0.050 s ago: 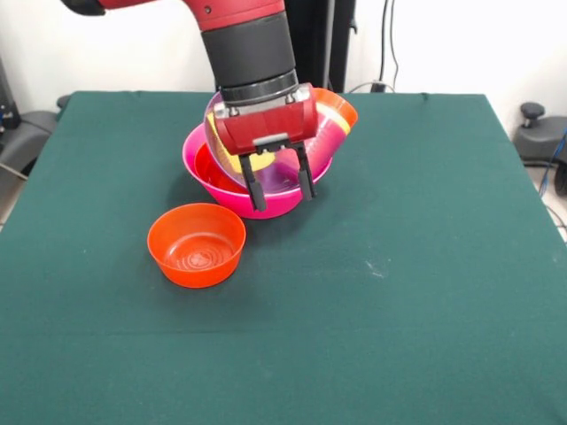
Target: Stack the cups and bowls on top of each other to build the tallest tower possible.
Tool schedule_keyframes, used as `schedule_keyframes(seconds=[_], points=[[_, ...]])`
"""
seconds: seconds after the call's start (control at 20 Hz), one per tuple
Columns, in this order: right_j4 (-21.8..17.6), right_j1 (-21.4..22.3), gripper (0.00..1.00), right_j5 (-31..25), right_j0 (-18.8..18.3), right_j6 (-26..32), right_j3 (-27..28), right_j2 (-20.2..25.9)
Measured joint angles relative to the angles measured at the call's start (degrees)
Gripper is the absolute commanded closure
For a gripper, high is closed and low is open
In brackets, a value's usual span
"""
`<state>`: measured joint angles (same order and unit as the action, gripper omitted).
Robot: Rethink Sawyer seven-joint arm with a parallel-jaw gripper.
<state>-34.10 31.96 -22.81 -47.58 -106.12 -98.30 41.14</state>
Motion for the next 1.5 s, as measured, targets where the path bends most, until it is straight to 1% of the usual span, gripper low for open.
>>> schedule_keyframes(seconds=[0.45, 0.75, 1.2, 1.35, 1.5], points=[[0.0, -2.6, 0.00, 0.0, -0.4, 0.0, 2.7, 0.0], [0.0, -2.3, 0.00, 0.0, -0.9, 0.0, 3.1, 0.0], [0.0, -0.1, 0.00, -1.0, -1.3, 0.0, 3.2, 0.0], [0.0, -0.3, 0.00, -1.0, -1.3, 0.0, 3.5, 0.0], [0.0, -1.3, 0.00, -1.0, -1.3, 0.0, 4.5, 0.0]])
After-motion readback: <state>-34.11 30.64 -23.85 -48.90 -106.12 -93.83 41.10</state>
